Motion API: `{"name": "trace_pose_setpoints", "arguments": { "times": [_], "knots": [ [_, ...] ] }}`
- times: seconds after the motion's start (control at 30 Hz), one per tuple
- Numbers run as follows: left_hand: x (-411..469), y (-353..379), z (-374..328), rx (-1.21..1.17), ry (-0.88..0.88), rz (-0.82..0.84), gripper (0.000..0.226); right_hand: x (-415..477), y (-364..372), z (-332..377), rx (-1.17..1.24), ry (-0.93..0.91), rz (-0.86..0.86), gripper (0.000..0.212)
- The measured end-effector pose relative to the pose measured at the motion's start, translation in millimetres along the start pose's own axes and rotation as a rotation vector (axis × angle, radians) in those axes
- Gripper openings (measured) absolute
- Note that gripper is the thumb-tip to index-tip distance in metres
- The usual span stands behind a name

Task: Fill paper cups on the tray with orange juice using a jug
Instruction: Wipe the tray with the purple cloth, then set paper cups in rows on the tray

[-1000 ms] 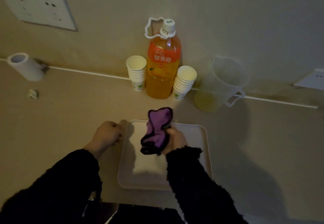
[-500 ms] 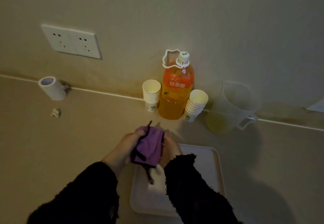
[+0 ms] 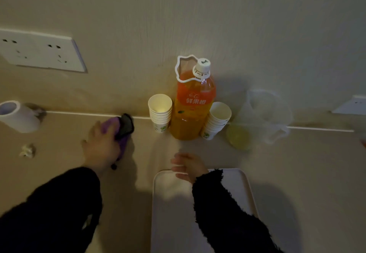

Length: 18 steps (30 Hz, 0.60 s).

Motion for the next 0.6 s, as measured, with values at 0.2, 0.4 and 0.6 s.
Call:
{"name": "trace_pose_setpoints", "arguments": {
  "times": [0.2, 0.4, 0.6],
  "knots": [
    [-5, 72, 12, 0.082, -0.021, 0.466, 0.07, 19, -59, 29, -0.117, -0.261, -0.727, 0.013],
    [15, 30, 10, -0.233, -0.03, 0.34, 0.087, 26, -94, 67, -0.137, -0.424, -0.912, 0.092],
    [-22, 33, -18, -0.198, 0.035, 0.163, 0.072, 44, -108, 75, -0.176, -0.646, -0.758, 0.074]
  ]
}}
Point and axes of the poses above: each hand's wrist, its own x-axis towards the middle knuckle, its own y-axis out of the palm, z = x × y, the point moved 3 cm from there along x, towards the middle knuckle, and after that the axes turned 10 degrees about -x, right-handed, at the moved point
